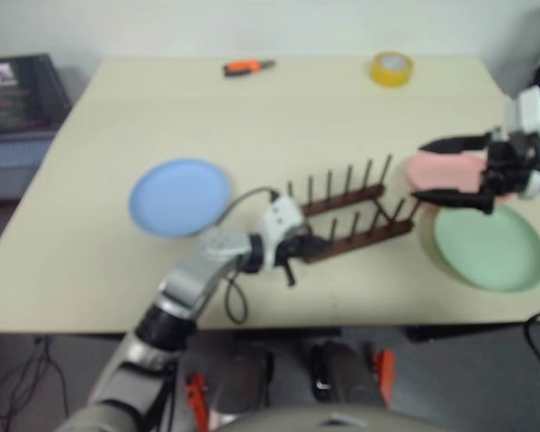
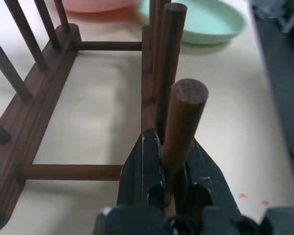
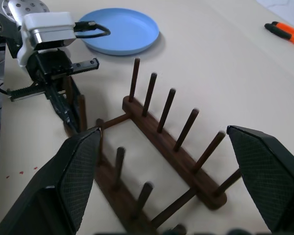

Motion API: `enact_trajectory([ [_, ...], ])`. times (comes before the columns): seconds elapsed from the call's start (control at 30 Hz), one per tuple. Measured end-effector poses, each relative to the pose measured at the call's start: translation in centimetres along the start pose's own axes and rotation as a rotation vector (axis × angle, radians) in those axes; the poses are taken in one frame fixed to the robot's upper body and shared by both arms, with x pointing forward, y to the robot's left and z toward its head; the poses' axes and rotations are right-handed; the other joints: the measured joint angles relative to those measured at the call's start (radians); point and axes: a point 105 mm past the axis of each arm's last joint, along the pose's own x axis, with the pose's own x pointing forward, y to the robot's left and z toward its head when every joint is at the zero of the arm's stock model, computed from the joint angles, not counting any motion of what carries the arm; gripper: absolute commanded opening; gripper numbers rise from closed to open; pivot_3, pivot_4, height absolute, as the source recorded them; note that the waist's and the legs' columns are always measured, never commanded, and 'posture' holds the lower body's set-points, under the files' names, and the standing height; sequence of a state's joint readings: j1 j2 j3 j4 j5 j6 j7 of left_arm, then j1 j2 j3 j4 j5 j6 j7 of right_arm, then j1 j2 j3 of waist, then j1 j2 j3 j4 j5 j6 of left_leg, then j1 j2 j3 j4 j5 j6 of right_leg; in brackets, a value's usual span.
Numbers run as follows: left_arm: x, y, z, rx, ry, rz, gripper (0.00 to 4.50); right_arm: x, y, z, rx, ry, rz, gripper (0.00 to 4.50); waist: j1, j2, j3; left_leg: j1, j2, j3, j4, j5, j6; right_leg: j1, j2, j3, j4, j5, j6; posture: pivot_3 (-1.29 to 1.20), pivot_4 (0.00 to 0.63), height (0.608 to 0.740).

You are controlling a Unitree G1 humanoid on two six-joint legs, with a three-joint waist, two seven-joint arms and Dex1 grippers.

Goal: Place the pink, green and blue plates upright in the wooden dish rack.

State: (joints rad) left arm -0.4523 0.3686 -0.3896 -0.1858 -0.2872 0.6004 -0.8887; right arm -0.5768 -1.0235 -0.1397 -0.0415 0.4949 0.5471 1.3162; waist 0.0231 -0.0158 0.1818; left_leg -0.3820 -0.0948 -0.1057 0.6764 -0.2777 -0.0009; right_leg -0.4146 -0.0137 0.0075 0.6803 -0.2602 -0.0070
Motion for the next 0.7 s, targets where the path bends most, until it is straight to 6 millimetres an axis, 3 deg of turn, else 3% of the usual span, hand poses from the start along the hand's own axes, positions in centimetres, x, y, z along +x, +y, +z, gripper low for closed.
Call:
enact_trajectory([
  [0.2,1.9,0.8,0.5,0.038,0.003,-0.046,0.00,-0.6,0.3,0.1,-0.009,0.008,-0.024,4.50,0.000,0.000,0.000,0.000,0.000,0.000,0.001,0.000,0.002,0.001,0.000,0.000,-0.001,0.001,0.002,0.00,0.150,0.740],
  [0.7,4.2,2.2,0.9,0.103,0.014,-0.063,0.00,-0.9,0.6,-0.1,0.004,0.006,-0.051,4.50,0.001,-0.001,0.000,0.000,0.000,0.000,0.001,0.001,0.003,0.001,0.000,0.000,-0.001,0.001,0.004,0.00,0.150,0.740],
])
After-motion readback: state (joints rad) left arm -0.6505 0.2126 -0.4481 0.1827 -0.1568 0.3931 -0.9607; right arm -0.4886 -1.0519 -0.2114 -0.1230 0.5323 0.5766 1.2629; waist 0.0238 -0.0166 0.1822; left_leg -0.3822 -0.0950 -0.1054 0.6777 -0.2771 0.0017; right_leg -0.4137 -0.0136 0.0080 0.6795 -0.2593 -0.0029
